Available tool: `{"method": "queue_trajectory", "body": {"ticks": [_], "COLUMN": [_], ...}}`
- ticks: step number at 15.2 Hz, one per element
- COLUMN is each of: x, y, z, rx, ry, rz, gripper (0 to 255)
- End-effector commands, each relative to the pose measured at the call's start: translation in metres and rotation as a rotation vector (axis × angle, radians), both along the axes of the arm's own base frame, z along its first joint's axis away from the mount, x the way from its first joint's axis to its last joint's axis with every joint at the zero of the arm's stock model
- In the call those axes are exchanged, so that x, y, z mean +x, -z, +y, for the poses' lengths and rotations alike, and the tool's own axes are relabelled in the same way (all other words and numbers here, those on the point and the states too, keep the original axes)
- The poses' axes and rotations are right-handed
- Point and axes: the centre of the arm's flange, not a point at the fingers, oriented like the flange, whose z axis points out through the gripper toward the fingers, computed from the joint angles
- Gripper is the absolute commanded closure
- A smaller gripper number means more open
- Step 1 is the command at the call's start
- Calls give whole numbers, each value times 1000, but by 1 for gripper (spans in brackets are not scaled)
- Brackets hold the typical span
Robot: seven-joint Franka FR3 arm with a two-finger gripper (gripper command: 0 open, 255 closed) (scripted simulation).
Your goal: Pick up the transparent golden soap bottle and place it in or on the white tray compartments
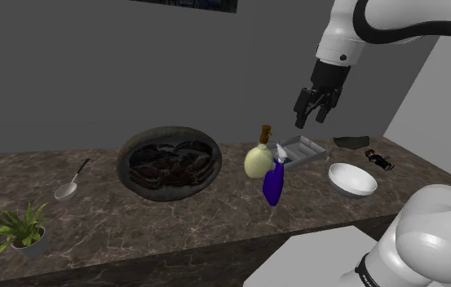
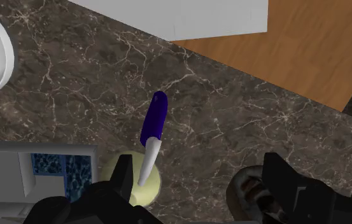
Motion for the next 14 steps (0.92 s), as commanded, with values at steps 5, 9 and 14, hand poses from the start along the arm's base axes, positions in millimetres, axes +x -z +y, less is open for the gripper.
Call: {"method": "queue_trajectory", "body": {"ticks": [5,9,14], "x": [41,81,132], "y": [24,49,79], "z": [-22,-44,-71], "rx": [-3,-6,-10], "ry": [4,8,14], "rz": [-4,-8,-13], "gripper": [0,0,0]}}
